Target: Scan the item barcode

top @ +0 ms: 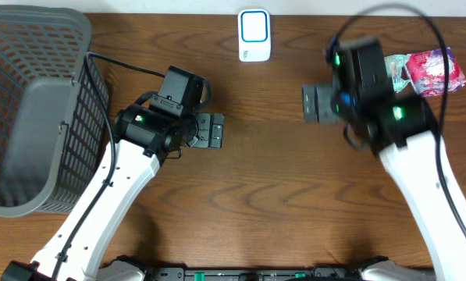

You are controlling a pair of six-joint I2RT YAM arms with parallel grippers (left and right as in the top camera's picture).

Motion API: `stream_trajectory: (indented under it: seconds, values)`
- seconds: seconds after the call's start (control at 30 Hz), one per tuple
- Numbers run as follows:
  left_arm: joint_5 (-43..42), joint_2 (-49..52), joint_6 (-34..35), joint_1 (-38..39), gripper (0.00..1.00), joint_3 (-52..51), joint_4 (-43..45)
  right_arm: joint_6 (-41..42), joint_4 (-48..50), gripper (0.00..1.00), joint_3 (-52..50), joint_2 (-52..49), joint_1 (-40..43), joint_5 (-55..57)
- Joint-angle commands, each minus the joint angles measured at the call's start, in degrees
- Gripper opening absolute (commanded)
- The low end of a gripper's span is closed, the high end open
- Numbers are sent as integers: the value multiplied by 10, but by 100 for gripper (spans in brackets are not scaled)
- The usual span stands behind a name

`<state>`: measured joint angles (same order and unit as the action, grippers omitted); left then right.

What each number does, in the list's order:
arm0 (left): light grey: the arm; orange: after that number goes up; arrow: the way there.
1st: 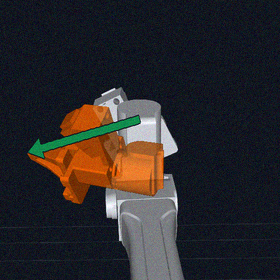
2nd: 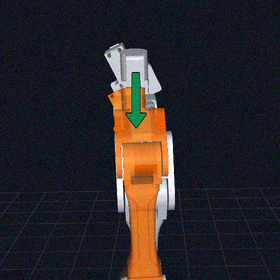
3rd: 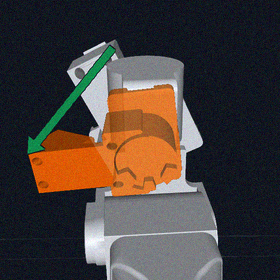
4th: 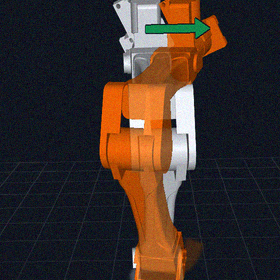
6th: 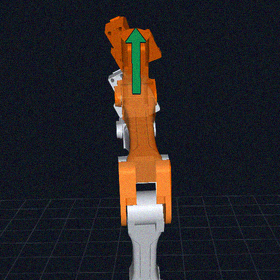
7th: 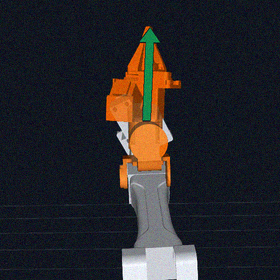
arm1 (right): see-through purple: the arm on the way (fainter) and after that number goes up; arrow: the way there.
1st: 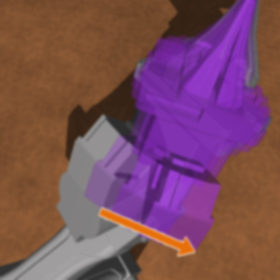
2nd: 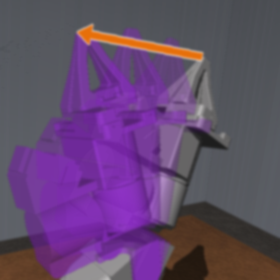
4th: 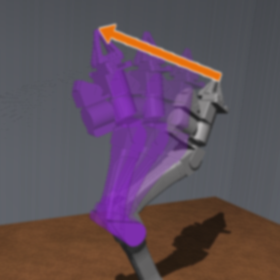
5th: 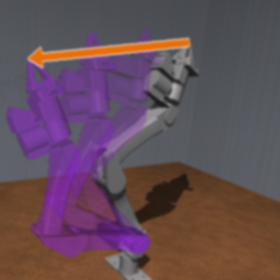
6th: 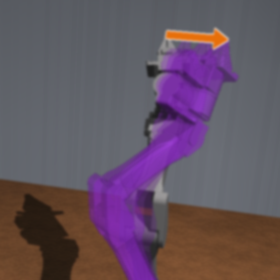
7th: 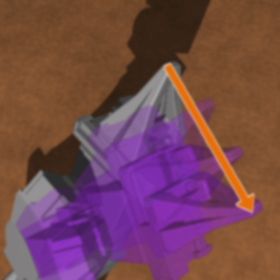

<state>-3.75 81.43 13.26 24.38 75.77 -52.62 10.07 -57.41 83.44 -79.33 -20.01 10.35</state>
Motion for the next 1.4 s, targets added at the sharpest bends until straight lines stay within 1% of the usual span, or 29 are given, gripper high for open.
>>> stream_trajectory:
  seconds: [0.0,0.1,0.2,0.4,0.57,0.7,1.37]
  values:
    - [1,2,-1,-2,98,2,-3,7,25,99,-74,96,-7,15]
    - [1,2,-1,-2,98,2,-3,7,46,99,-136,174,-7,15]
    - [1,2,-1,-2,98,2,-3,9,42,99,-174,234,-7,5]
    - [1,2,-1,-2,98,2,-3,8,-34,99,-190,295,-7,-2]
    - [1,2,-1,-2,98,2,-3,8,-102,99,-190,306,-7,-9]
    - [1,2,-1,-2,98,2,-3,8,-131,99,-190,303,-7,-9]
    - [1,2,-1,-2,98,2,-3,8,-138,99,-192,303,-6,-9]
